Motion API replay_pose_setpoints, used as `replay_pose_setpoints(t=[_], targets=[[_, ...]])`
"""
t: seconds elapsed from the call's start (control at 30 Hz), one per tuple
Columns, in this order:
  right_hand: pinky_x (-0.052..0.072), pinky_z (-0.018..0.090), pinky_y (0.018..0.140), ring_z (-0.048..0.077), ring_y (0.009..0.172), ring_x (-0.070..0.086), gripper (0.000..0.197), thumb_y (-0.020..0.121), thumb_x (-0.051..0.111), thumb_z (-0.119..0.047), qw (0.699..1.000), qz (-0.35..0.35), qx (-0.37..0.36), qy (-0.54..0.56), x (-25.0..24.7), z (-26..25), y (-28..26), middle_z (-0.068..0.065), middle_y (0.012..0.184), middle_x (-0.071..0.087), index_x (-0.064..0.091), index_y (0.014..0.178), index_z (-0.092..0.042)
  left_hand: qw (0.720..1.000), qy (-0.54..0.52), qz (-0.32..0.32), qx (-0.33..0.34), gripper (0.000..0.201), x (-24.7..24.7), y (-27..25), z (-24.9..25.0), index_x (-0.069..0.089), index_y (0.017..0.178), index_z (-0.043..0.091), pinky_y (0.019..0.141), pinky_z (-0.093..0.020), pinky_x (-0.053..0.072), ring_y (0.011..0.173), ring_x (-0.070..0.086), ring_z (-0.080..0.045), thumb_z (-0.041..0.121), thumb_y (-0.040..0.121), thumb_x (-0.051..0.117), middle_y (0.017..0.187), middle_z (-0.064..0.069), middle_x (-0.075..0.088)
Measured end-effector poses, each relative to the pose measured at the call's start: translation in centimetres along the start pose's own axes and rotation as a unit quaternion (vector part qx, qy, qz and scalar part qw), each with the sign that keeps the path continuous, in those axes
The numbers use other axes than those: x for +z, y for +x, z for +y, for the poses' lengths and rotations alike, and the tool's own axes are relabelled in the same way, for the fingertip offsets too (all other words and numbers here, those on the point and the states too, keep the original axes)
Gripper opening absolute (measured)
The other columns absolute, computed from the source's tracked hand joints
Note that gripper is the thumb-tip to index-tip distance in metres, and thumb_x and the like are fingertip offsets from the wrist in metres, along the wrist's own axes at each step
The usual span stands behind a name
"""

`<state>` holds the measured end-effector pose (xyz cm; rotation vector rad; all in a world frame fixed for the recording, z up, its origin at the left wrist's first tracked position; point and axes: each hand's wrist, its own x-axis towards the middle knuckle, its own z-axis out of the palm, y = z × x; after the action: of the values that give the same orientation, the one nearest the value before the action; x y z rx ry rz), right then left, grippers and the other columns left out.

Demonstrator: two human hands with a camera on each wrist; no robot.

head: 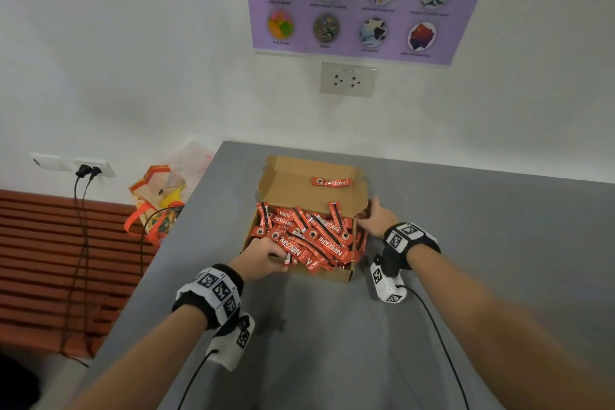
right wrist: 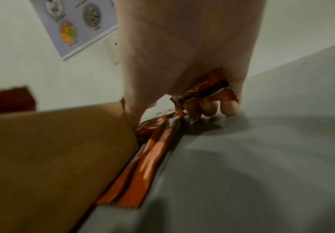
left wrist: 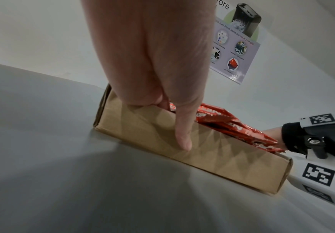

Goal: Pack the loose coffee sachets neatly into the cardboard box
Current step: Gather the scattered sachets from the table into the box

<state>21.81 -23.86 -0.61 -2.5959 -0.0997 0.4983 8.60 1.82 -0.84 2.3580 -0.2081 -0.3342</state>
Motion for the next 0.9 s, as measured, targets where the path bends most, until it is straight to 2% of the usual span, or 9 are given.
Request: replay_pose_setpoints(t=[0.13,0.23,0.27,0.37,0.43,0.53,0.67,0.8,0.9], targets=[[0.051,0.039,0.083,0.031,0.098,0.062,0.043,0.091,0.057,-0.033,0.999,0.03,0.01,-0.04,1.2,0.7,-1.7,0.015,0.113,0.062,0.04,0.118,-0.006,1.0,0.002,0.006,0.004,0.013,0.1,0.0,-0.2,0.074,0.092,0.006,0.094,-0.023,0.041,0.1,0.057,-0.011,0.009,0.08,0.07,0.101,-0.002,0.069],[0.049,0.039,0.087,0.031,0.101,0.06,0.038,0.093,0.053,-0.035,0.997,0.038,0.001,-0.068,1.5,1.7,-2.9,0.015,0.113,0.062,0.047,0.118,-0.007,1.0,0.004,-0.003,0.015,0.006,-0.1,-0.1,-0.3,0.074,0.079,0.011,0.083,-0.02,0.041,0.083,0.056,0.001,0.006,0.077,0.072,0.08,0.016,0.066],[0.048,0.038,0.088,0.031,0.103,0.06,0.038,0.093,0.054,-0.034,0.997,0.04,-0.007,-0.072,1.4,1.9,-3.2,0.015,0.113,0.063,0.049,0.119,-0.007,1.0,0.007,0.001,0.021,0.008,-0.2,0.0,-0.3,0.073,0.074,0.012,0.078,-0.02,0.04,0.077,0.055,0.002,0.005,0.076,0.072,0.073,0.016,0.064],[0.046,0.033,0.082,0.032,0.1,0.061,0.033,0.093,0.054,-0.029,0.996,0.04,-0.017,-0.074,1.0,2.3,-4.3,0.017,0.11,0.064,0.055,0.116,-0.005,0.999,0.015,0.014,0.038,0.001,-0.2,-0.1,-0.2,0.073,0.077,0.004,0.072,-0.012,0.038,0.077,0.055,-0.007,0.005,0.076,0.072,0.076,0.004,0.064],[0.044,0.03,0.074,0.032,0.096,0.062,0.029,0.094,0.054,-0.025,0.997,0.045,0.003,-0.054,0.2,2.3,-5.0,0.019,0.105,0.065,0.058,0.109,0.0,0.999,0.018,0.019,0.046,0.005,-0.1,-0.1,-0.2,0.073,0.081,0.002,0.071,-0.006,0.034,0.075,0.052,0.001,0.005,0.076,0.073,0.074,0.012,0.06],[0.042,0.026,0.065,0.03,0.085,0.061,0.024,0.094,0.052,-0.018,0.996,0.083,0.005,0.009,-1.9,1.9,-6.3,0.018,0.091,0.063,0.058,0.102,0.004,0.998,0.02,0.024,0.046,0.007,-0.1,-0.1,-0.2,0.074,0.083,0.003,0.071,-0.01,0.034,0.075,0.05,0.005,0.005,0.077,0.073,0.074,0.017,0.058],[0.037,0.01,0.044,0.012,0.059,0.051,0.007,0.094,0.053,-0.014,0.989,0.109,-0.074,0.07,-3.9,-1.5,-8.2,-0.003,0.07,0.05,0.052,0.091,-0.008,0.999,0.013,0.019,0.037,0.007,0.0,-0.1,-0.2,0.074,0.084,0.005,0.081,-0.018,0.037,0.086,0.056,-0.008,0.006,0.077,0.072,0.084,0.006,0.064],[0.049,0.016,0.052,0.01,0.058,0.052,0.012,0.094,0.053,-0.015,0.979,0.058,-0.187,0.065,-2.1,-7.1,-8.6,0.0,0.079,0.056,0.054,0.102,-0.007,1.0,0.01,0.016,0.021,0.008,0.0,-0.3,-0.2,0.075,0.085,0.008,0.087,-0.028,0.043,0.092,0.058,-0.015,0.008,0.077,0.072,0.09,0.003,0.067],[0.045,0.019,0.049,0.012,0.058,0.051,0.015,0.094,0.053,-0.023,0.977,0.017,-0.21,-0.031,0.3,-10.1,-8.0,0.001,0.08,0.056,0.052,0.097,-0.009,0.999,0.02,0.019,0.019,0.011,-0.1,-0.3,-0.2,0.075,0.088,0.008,0.091,-0.029,0.043,0.098,0.059,-0.016,0.01,0.077,0.073,0.097,-0.001,0.069]])
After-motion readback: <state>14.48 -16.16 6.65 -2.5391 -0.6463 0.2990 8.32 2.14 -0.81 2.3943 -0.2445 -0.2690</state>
